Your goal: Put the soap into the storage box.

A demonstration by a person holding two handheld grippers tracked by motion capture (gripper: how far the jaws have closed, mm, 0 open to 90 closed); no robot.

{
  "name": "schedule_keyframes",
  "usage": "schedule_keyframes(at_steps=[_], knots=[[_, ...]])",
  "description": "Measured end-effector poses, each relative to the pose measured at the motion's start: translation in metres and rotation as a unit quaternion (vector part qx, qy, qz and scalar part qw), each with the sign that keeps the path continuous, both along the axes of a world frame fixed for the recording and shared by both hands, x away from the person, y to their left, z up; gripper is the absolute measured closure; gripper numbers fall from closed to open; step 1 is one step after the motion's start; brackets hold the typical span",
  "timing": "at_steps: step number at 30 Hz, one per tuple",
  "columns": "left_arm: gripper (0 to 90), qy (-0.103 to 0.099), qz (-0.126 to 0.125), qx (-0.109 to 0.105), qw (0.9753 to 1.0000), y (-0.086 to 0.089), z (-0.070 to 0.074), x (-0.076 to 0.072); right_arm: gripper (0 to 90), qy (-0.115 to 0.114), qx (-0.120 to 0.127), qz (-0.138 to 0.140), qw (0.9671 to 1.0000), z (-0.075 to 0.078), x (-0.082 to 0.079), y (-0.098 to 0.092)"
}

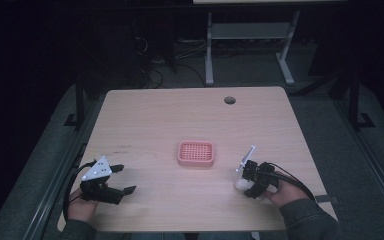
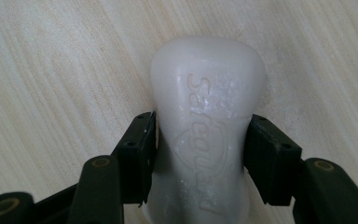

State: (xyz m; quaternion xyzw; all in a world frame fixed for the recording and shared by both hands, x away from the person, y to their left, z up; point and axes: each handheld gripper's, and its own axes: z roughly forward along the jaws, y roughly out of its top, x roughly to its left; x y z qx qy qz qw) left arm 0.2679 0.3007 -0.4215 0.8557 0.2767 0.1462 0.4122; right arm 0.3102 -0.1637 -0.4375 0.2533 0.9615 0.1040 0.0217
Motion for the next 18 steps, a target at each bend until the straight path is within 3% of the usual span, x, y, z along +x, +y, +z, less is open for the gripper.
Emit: schedule_keyframes(at_steps=[8, 18], knots=[[14.8, 0.0, 0.0, 0.0, 1.0, 0.0, 0.0001, 0.0001, 48.5, 0.006, 0.0, -0.001, 1.0, -0.0023, 0.0008, 0.001], [14.8, -0.001, 0.002, -0.001, 1.0, 0.0008, 0.0003, 0.0003, 49.3, -0.018, -0.022, 0.045, 0.9986, 0.0001, -0.0034, 0.0064]])
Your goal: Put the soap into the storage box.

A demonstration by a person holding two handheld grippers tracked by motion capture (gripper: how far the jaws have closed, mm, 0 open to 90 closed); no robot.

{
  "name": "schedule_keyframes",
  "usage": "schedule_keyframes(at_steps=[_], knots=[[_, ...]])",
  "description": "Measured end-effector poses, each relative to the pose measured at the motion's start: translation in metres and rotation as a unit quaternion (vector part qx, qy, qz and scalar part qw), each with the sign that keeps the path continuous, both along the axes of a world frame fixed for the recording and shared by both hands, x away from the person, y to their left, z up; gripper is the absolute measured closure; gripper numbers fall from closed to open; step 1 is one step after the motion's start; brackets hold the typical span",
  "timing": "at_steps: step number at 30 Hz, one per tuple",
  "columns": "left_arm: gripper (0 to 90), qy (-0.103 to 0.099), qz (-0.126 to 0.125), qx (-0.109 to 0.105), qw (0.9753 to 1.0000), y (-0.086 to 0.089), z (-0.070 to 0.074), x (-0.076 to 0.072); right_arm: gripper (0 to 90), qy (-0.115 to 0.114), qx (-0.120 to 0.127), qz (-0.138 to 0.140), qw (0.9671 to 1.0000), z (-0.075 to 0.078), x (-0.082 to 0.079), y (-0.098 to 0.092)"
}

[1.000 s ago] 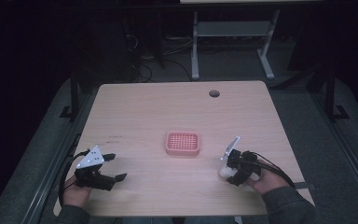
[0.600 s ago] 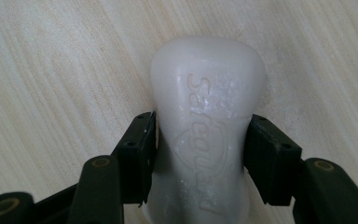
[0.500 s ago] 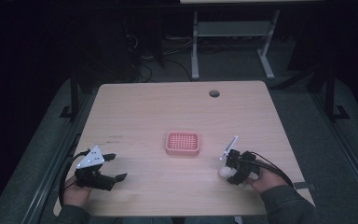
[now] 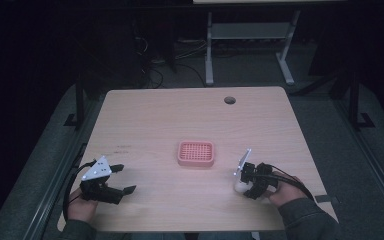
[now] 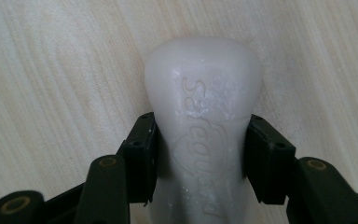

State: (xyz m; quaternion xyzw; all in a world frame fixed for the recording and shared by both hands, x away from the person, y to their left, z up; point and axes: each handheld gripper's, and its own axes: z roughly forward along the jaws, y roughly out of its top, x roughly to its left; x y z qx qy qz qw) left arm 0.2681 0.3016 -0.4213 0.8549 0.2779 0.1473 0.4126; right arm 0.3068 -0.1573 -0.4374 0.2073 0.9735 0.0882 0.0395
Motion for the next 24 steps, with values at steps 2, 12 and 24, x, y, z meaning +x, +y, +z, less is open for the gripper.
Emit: schedule_keyframes(at_steps=[2, 12, 24], knots=[[14.8, -0.001, -0.001, 0.0, 1.0, 0.0, 0.0, 0.0, 49.4, -0.005, 0.008, 0.007, 0.9999, 0.004, 0.0, 0.002], [14.8, -0.003, -0.002, -0.001, 1.0, 0.0, 0.001, 0.0, 49.4, -0.015, 0.013, 0.031, 0.9993, 0.025, 0.01, 0.017], [14.8, -0.003, -0.001, -0.002, 1.0, 0.001, 0.001, 0.001, 49.4, -0.008, 0.021, 0.064, 0.9977, 0.036, 0.035, 0.046]])
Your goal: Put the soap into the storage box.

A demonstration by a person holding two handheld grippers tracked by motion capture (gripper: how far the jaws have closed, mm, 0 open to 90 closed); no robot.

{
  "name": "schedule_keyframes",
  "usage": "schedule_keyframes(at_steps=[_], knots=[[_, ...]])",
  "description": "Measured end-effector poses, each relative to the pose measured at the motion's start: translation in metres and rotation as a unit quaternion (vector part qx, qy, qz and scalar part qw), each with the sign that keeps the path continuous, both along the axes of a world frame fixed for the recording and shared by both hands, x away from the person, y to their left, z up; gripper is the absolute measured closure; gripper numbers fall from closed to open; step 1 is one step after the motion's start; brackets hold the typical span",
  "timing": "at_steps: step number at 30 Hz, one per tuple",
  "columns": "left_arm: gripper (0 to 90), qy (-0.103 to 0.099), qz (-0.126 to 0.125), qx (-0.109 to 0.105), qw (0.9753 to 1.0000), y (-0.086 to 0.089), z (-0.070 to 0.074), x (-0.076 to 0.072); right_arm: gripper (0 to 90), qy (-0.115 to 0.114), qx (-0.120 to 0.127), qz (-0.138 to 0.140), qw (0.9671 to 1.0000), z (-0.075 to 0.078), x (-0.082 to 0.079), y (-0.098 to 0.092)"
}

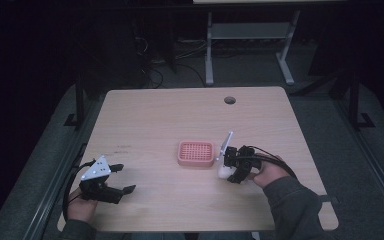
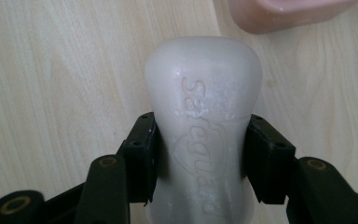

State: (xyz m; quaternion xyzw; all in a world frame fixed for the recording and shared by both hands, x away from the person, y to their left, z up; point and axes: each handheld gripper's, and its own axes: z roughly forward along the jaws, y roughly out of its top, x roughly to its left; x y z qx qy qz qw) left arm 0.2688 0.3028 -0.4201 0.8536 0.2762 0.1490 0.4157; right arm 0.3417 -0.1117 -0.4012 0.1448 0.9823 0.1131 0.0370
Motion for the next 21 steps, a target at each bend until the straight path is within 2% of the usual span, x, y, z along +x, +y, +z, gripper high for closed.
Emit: schedule_keyframes(at_steps=[9, 17, 21], knots=[[14.8, 0.0, 0.002, -0.002, 1.0, 0.001, 0.0, 0.0, 49.4, 0.002, 0.002, 0.013, 0.9999, 0.003, 0.01, 0.014], [14.8, 0.001, 0.002, -0.003, 1.0, 0.001, 0.0, 0.0, 49.4, 0.009, 0.017, 0.019, 0.9996, 0.006, 0.02, 0.023], [14.8, 0.0, 0.003, -0.004, 1.0, 0.001, 0.0, 0.0, 49.4, 0.008, 0.012, 0.027, 0.9995, 0.008, 0.027, 0.031]])
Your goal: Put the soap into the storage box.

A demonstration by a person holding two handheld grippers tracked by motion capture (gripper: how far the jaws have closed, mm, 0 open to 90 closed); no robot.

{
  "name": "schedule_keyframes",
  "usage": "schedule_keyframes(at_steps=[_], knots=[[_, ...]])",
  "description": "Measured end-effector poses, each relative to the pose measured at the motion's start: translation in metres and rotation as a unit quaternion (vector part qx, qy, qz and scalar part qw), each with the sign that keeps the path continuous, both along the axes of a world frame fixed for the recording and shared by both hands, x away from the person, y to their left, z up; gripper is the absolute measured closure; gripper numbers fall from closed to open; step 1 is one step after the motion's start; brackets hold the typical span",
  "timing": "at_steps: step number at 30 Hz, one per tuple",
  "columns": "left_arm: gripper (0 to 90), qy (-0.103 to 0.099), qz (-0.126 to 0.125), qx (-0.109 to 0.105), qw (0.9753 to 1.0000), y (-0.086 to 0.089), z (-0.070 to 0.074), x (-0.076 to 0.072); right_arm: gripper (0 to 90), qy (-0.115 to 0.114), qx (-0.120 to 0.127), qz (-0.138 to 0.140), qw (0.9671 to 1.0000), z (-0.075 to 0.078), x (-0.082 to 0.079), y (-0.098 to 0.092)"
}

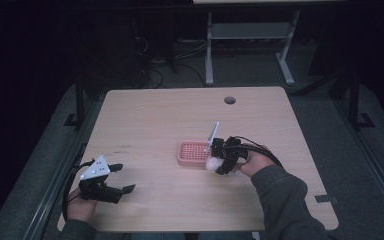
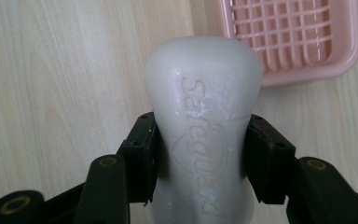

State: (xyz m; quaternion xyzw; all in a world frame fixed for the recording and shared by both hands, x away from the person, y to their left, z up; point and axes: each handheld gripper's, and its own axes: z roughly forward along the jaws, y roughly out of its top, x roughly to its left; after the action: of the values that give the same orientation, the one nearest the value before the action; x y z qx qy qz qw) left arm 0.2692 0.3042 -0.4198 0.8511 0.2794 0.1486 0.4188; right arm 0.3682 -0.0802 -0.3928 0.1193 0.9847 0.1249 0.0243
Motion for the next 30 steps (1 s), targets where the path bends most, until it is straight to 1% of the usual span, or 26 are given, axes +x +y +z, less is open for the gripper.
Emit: schedule_keyframes(at_steps=[4, 5, 13, 14, 16, 18, 21, 25, 26, 27, 30], knots=[[14.8, -0.001, 0.0, -0.001, 1.0, 0.0, 0.0, 0.0, 49.4, -0.002, 0.002, 0.003, 1.0, 0.002, 0.003, 0.004], [14.8, 0.0, 0.001, -0.001, 1.0, 0.0, 0.0, 0.0, 49.4, -0.002, 0.001, 0.004, 1.0, 0.003, 0.006, 0.007], [14.8, -0.001, 0.001, -0.002, 1.0, 0.0, 0.0, 0.0, 49.4, -0.004, -0.002, 0.009, 0.9999, 0.006, 0.012, 0.014], [14.8, -0.001, 0.0, -0.002, 1.0, 0.0, 0.0, 0.0, 49.4, -0.004, 0.004, 0.012, 0.9999, 0.008, 0.014, 0.016], [14.8, -0.001, 0.0, -0.002, 1.0, 0.0, 0.0, 0.0, 49.4, -0.001, 0.006, 0.01, 0.9999, 0.008, 0.015, 0.016], [14.8, 0.0, 0.0, -0.001, 1.0, 0.0, 0.0, 0.0, 49.4, -0.004, 0.003, 0.009, 0.9999, 0.008, 0.017, 0.017], [14.8, -0.001, 0.0, -0.002, 1.0, 0.001, 0.0, 0.0, 49.4, -0.005, 0.008, 0.011, 0.9999, 0.01, 0.021, 0.02], [14.8, -0.001, 0.001, -0.002, 1.0, 0.001, 0.0, 0.0, 49.4, -0.007, 0.008, 0.015, 0.9998, 0.012, 0.025, 0.026], [14.8, -0.001, 0.001, -0.003, 1.0, 0.001, 0.0, 0.0, 49.4, -0.008, 0.011, 0.015, 0.9998, 0.013, 0.026, 0.027], [14.8, -0.002, 0.001, -0.003, 1.0, 0.001, 0.0, 0.0, 49.4, -0.005, 0.013, 0.015, 0.9998, 0.013, 0.028, 0.029], [14.8, -0.001, 0.001, -0.003, 1.0, 0.001, 0.0, 0.0, 49.4, -0.008, 0.009, 0.017, 0.9998, 0.013, 0.03, 0.032]])
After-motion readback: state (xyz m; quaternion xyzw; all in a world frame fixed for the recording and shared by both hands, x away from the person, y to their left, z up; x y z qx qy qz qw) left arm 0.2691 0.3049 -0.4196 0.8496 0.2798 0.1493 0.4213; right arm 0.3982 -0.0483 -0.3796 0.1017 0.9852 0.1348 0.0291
